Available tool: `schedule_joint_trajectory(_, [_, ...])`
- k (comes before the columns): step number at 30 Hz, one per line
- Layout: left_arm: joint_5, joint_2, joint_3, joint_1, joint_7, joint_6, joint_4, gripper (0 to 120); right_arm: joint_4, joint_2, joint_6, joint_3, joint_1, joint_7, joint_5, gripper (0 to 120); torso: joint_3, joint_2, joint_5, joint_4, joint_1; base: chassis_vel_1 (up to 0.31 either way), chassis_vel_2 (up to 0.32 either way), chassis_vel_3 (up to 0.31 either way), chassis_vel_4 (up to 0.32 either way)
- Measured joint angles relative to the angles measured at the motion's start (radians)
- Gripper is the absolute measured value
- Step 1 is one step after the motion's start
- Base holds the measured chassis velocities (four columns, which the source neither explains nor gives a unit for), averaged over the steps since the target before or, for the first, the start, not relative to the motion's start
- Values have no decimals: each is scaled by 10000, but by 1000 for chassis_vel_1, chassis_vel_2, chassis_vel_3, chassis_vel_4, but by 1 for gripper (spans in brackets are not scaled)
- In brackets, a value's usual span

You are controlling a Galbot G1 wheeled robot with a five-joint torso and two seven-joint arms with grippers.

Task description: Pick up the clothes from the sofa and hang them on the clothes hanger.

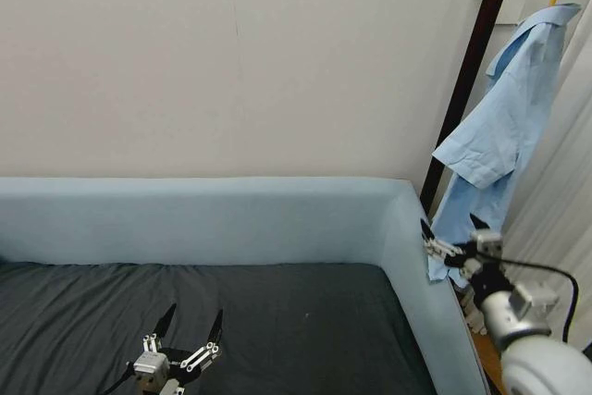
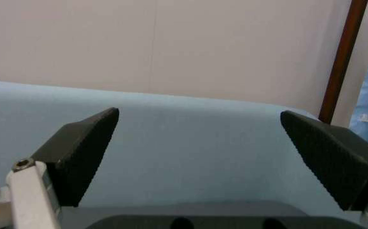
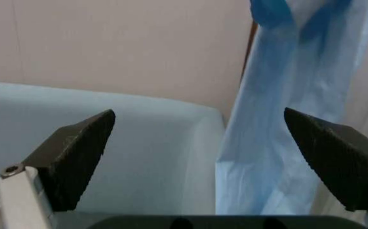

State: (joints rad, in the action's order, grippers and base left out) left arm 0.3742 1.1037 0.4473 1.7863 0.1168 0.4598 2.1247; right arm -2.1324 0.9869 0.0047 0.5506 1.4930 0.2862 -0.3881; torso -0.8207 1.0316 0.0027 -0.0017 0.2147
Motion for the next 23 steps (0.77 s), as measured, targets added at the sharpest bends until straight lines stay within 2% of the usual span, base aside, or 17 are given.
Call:
schedule_joint_trajectory(6, [0,0,2,0,5,1,0,100,-264,1679,987,670,1900,-711,660,100,-1,1,-6,5,0,0,0,0,0])
schedule_joint_trajectory(7, [0,0,2,0,5,1,0,100,-264,1679,987,670,1900,-711,660,100,-1,1,-6,5,0,0,0,0,0])
schedule_joint_trajectory(10, [0,-1,1,0,4,0,0,100,-233,2321,1705,859,2899,-1261,1200,100,0,1,-2,0,0,0,0,0,0])
schedule_joint_trajectory(17, [0,-1,2,0,4,0,0,100,98,2737,3105,1277,3717,-2068,2101,100,-1,1,-1,3,0,0,0,0,0])
schedule_joint_trajectory(23, [0,-1,1,0,4,1,0,100,-67,2853,3721,1288,4049,-2307,2284,100,-1,1,-1,4,1,0,0,0,0])
